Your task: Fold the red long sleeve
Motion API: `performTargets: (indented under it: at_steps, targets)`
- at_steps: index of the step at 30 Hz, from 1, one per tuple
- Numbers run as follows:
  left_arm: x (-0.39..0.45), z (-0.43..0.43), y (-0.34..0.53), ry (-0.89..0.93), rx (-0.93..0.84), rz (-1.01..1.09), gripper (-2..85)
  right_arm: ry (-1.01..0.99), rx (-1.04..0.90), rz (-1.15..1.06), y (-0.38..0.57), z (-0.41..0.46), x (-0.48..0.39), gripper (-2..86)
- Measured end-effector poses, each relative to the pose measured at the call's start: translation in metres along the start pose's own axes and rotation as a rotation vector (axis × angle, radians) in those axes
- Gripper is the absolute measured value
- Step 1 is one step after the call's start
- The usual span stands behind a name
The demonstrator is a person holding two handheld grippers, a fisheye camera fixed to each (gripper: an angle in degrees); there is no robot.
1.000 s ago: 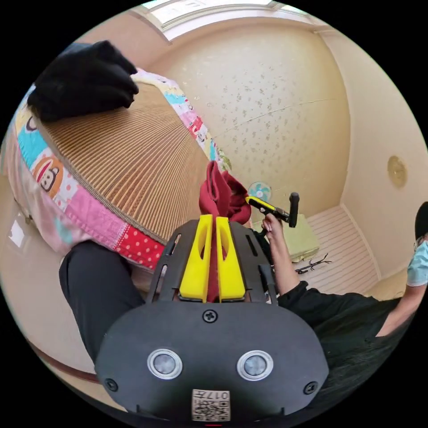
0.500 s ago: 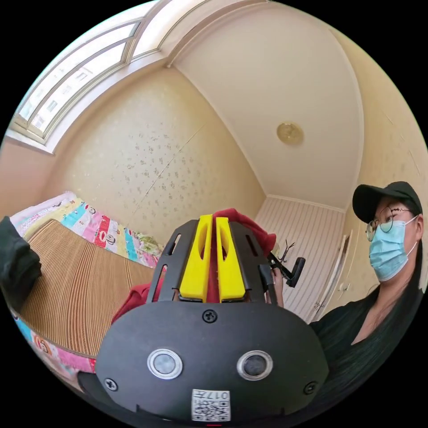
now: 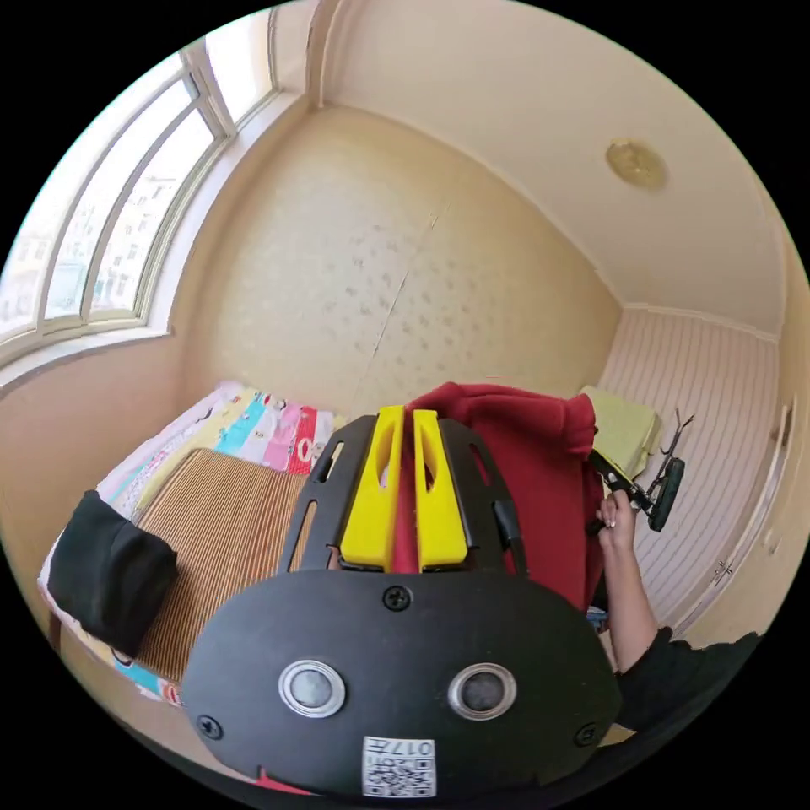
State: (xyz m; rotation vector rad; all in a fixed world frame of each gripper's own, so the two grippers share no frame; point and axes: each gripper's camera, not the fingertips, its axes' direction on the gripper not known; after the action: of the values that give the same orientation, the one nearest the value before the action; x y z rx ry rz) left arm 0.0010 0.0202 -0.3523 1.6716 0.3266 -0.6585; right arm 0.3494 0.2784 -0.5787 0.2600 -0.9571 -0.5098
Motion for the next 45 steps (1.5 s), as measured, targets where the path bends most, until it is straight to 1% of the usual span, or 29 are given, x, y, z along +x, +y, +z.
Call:
performTargets:
  at_steps: [1,2,3,5,7,9,10,12,13,15,16,17,18,20,21,23,25,26,28,30,32,34,35,37,38,39,40,41,45]
  targets:
    - [-0.034,0.061,0.001,-0.059,-0.117,-0.039,6.5,-0.035,-0.067,0.036,0.005,0.031,0.012,5.0]
    - [-0.053,0.087,0.007,-0.089,-0.180,-0.096,6.5,-0.082,-0.276,0.158,0.020,0.085,0.035,6.1]
    - [-0.089,0.122,0.029,-0.113,-0.268,-0.204,6.6,-0.107,-0.413,0.231,0.042,0.114,0.048,7.1]
    - [-0.123,0.147,0.074,-0.066,-0.311,-0.202,8.2,-0.142,-0.425,0.212,0.082,0.118,0.050,8.0]
    - [-0.152,0.172,0.152,-0.166,-0.428,-0.155,9.8,-0.112,-0.467,0.166,0.131,0.113,0.048,8.3]
    - [-0.169,0.190,0.215,-0.231,-0.591,-0.108,11.3,-0.027,-0.618,0.163,0.203,0.107,0.054,8.9]
    - [-0.178,0.197,0.257,-0.258,-0.676,-0.086,12.0,0.004,-0.645,0.178,0.220,0.103,0.057,9.1]
    - [-0.189,0.197,0.311,-0.301,-0.750,-0.073,12.3,0.171,-0.714,0.254,0.279,0.078,0.076,10.2]
    - [-0.196,0.194,0.339,-0.325,-0.786,-0.086,12.2,0.205,-0.734,0.267,0.291,0.072,0.081,10.4]
    - [-0.207,0.190,0.375,-0.326,-0.828,-0.130,11.6,0.291,-0.896,0.293,0.332,0.064,0.097,10.8]
    - [-0.212,0.190,0.394,-0.311,-0.857,-0.139,10.0,0.281,-0.928,0.287,0.339,0.063,0.099,10.2]
    - [-0.212,0.189,0.400,-0.314,-0.843,-0.116,8.7,0.253,-0.855,0.244,0.337,0.052,0.099,8.9]
    - [-0.210,0.188,0.404,-0.341,-0.830,-0.049,6.0,0.263,-0.902,0.179,0.332,0.052,0.101,6.7]
    - [-0.214,0.196,0.397,-0.334,-0.925,0.023,2.8,0.270,-1.002,0.069,0.315,0.061,0.107,4.9]
    - [-0.225,0.192,0.381,-0.371,-0.927,0.022,2.1,0.353,-1.029,0.040,0.301,0.063,0.119,4.3]
    - [-0.252,0.168,0.346,-0.458,-0.800,-0.056,1.8,0.522,-0.981,0.077,0.273,0.056,0.148,3.8]
    - [-0.299,0.116,0.310,-0.568,-0.585,-0.301,2.9,0.696,-0.897,0.249,0.245,0.035,0.182,4.1]
    - [-0.306,0.104,0.306,-0.589,-0.540,-0.352,3.9,0.754,-0.818,0.336,0.228,0.017,0.194,4.7]
    - [-0.308,0.069,0.304,-0.523,-0.389,-0.426,7.8,0.693,-0.669,0.401,0.207,-0.006,0.189,6.5]
    - [-0.287,0.070,0.317,-0.380,-0.359,-0.395,7.9,0.440,-0.585,0.395,0.196,-0.006,0.162,7.5]
    - [-0.257,0.095,0.335,-0.249,-0.428,-0.328,8.6,0.249,-0.630,0.352,0.193,0.015,0.135,8.3]
    - [-0.204,0.145,0.362,-0.154,-0.597,-0.174,10.7,0.136,-0.679,0.257,0.190,0.039,0.104,9.2]
    - [-0.192,0.157,0.369,-0.144,-0.644,-0.132,11.1,0.094,-0.704,0.198,0.190,0.054,0.087,9.6]
    - [-0.155,0.203,0.405,-0.178,-0.843,-0.025,12.2,0.028,-0.774,0.161,0.196,0.078,0.071,9.5]
    - [-0.150,0.212,0.416,-0.194,-0.892,-0.019,11.8,-0.020,-0.875,0.171,0.206,0.094,0.068,8.1]
    - [-0.146,0.225,0.438,-0.225,-0.999,-0.024,10.9,-0.058,-1.006,0.186,0.221,0.108,0.067,6.7]
    - [-0.137,0.216,0.447,-0.263,-0.931,0.010,8.6,-0.044,-1.006,0.180,0.225,0.107,0.066,5.9]
    - [-0.134,0.209,0.449,-0.272,-0.917,0.022,7.5,-0.019,-0.931,0.116,0.220,0.090,0.062,4.8]
    - [-0.120,0.161,0.466,-0.207,-1.017,0.020,4.5,-0.009,-1.017,0.022,0.208,0.038,0.056,3.8]
